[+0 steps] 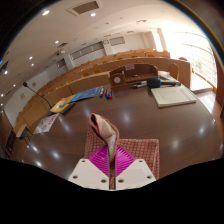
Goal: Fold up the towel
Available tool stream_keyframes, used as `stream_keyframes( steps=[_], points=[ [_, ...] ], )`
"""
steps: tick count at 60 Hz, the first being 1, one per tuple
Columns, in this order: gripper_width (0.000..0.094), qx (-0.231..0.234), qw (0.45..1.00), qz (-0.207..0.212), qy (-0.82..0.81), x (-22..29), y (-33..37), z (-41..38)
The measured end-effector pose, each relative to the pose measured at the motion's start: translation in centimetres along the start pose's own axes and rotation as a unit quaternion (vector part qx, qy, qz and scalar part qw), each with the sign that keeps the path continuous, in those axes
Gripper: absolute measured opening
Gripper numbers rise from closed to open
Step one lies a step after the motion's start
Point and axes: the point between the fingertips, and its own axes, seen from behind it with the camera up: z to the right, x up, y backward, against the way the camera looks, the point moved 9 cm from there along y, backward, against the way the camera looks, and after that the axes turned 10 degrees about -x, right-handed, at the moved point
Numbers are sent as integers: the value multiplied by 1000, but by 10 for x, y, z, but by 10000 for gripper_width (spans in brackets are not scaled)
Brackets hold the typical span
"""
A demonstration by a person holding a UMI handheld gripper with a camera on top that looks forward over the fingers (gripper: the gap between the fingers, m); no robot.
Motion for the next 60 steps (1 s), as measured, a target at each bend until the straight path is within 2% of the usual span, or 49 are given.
stream_keyframes(
  steps=[4, 8, 14, 21, 38, 60],
  points=[
    [146, -20, 1000, -14, -1, -11, -8, 28],
    [348, -50, 999, -20, 7, -12, -9, 58],
    [644, -114, 993, 4, 34, -8, -1, 103],
    [843, -137, 989, 16, 49, -1, 21, 125],
    [848, -138, 986, 39, 88, 1, 94, 95],
    [849, -161, 978, 73, 112, -62, 220, 7]
  ],
)
